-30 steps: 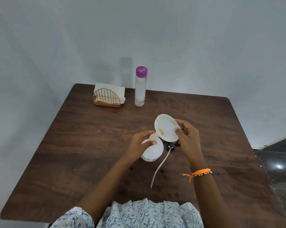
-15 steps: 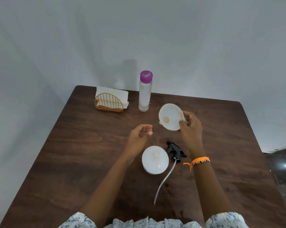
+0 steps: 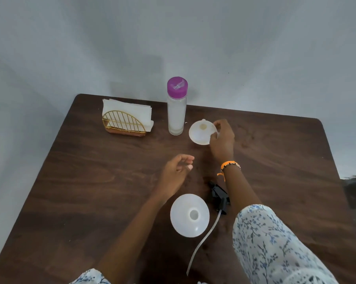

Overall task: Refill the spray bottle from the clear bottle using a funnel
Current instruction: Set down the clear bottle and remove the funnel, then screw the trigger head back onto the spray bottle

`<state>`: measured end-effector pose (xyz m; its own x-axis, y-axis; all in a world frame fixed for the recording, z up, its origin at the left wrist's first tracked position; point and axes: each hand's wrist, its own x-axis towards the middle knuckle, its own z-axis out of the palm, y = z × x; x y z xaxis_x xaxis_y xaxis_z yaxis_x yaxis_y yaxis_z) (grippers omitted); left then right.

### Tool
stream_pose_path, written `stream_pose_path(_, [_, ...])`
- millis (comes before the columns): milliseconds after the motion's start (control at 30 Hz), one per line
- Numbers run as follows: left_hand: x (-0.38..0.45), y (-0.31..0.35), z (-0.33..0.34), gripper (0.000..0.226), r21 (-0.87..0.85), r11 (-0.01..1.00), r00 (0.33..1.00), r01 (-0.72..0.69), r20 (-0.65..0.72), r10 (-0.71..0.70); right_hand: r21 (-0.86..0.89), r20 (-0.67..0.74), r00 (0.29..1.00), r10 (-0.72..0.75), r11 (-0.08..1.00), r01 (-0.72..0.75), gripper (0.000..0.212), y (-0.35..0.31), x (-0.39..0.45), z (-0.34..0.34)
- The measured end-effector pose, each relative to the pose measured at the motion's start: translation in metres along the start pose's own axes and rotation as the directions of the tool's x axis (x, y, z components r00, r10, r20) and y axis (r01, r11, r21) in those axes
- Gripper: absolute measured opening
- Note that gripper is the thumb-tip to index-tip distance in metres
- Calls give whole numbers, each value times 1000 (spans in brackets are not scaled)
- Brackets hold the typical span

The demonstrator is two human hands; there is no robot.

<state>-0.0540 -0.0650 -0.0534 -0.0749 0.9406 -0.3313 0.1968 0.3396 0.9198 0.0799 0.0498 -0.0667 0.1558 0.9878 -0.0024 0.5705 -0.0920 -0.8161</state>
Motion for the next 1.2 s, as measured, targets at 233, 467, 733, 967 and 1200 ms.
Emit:
stream_pose_path(233, [8,-10,2,19,26,998,999,53,-3,-53,-37,12,1000,-11,999,11,29,8,25,17])
stream_pose_path(467, [4,-7,3,18,25,997,998,69,6,-69,-13,18,998,-59,998,60,45,17,16,8])
stream_pose_path(733, [-29,-5,-5,20,-77,996,999,40,5,-40,-61,-77,986,148,986,-153,26,26,-69,-36])
stream_pose_path(967, [-68,-6,-7,26,-103,994,999,-24,21,26,50,-81,930,358,933,-355,19,50,-150,-51])
stream_pose_path(1200, [-94,-8,-7,50,-40,996,995,-86,55,88,-15,-74,869,490,870,-492,38,58,-175,-50])
